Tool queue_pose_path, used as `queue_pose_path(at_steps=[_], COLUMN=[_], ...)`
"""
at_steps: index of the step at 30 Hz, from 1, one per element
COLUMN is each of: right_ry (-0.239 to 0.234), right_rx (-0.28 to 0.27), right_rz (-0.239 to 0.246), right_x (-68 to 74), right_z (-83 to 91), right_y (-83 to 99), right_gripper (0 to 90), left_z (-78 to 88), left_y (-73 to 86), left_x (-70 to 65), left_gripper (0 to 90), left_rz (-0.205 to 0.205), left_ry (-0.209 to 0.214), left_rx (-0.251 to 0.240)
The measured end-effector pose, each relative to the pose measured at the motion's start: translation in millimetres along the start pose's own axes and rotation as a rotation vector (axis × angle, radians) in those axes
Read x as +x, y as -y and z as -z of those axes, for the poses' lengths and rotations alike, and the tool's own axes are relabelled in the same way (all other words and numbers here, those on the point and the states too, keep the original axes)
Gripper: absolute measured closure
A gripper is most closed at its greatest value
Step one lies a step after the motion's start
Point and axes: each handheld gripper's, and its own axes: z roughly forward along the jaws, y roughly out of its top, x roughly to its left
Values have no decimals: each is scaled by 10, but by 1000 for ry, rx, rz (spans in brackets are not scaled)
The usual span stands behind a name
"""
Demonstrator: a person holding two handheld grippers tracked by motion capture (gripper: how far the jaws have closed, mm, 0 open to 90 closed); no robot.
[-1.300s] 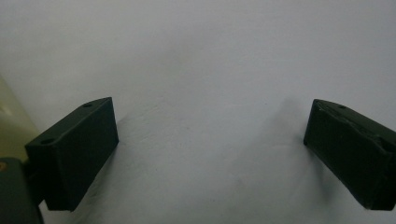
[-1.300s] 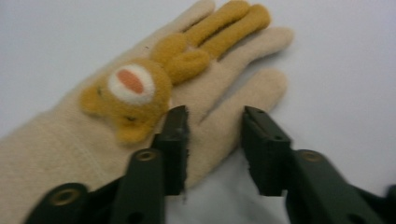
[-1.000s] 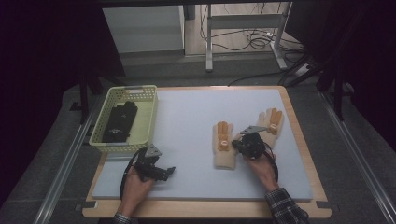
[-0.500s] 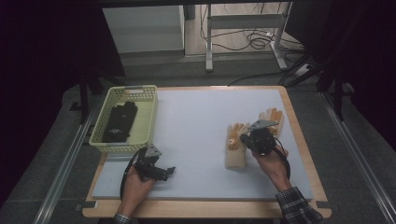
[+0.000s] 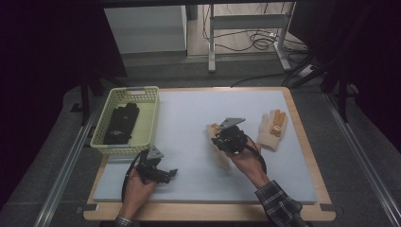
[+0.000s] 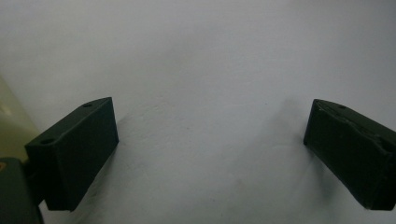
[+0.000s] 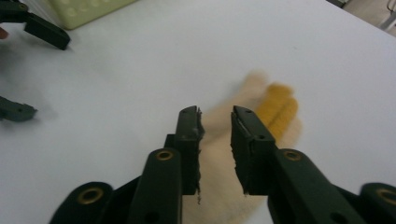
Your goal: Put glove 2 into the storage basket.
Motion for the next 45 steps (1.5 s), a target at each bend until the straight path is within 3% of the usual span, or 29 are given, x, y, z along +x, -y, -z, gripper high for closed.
queue_pose_path(at_steps=[4,9,14,34,45], right_ry=[-5,-17,5,173,314], right_rx=[-1,-2,-6,-28,-12], right_rz=[3,-73,-103,-227,-285], right_x=[9,-194,-349,-1034,-1474], right_z=[-38,-1,57,433,502], right_y=[-22,144,308,811,1010], right_gripper=[665,644,608,562,419], left_z=[0,1,-1,0,-1], left_y=[0,0,0,0,0], left_x=[0,0,-2,-1,-1], left_gripper=[29,29,29,30,29], left_rz=[0,0,3,1,2], left_ry=[0,2,1,1,2], left_rx=[0,3,0,1,0])
